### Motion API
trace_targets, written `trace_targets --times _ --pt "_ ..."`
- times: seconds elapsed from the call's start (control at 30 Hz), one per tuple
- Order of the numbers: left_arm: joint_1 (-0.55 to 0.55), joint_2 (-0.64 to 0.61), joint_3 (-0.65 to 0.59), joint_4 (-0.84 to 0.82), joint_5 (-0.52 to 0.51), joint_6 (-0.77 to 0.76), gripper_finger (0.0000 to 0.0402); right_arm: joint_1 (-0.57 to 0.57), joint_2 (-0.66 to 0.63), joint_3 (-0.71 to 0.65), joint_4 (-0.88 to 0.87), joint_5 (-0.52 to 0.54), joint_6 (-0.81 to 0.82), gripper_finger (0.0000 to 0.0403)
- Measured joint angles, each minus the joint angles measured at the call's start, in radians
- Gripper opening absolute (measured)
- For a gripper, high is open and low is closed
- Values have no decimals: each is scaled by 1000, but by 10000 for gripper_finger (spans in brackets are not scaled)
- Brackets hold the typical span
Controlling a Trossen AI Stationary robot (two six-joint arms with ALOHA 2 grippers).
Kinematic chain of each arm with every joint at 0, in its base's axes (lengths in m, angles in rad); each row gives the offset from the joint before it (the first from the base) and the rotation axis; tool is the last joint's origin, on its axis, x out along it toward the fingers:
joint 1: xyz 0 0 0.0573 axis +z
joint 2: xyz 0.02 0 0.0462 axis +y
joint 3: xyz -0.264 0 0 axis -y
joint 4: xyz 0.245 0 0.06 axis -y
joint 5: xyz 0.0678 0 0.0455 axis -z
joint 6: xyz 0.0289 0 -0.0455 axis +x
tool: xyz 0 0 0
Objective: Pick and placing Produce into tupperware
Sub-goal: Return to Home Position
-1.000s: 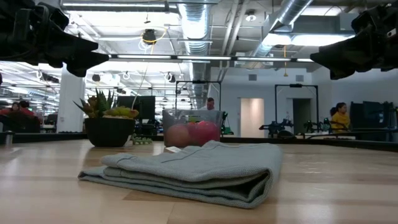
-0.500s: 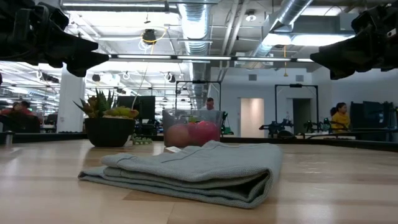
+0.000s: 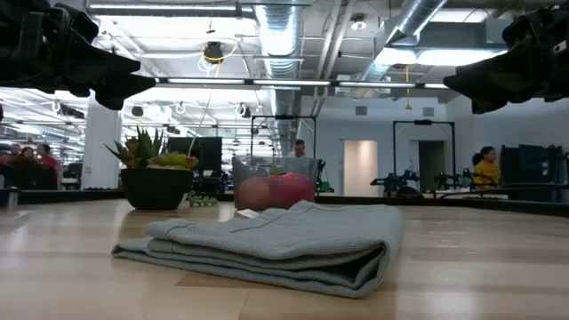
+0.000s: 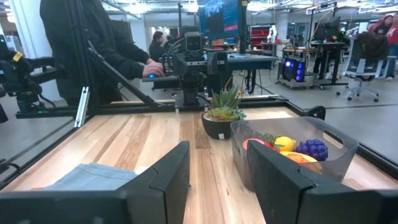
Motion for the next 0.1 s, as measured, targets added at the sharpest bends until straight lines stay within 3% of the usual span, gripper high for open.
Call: trace_targets --times 0.1 --pt "0 0 0 0 0 7 259 0 0 0 0 0 0 182"
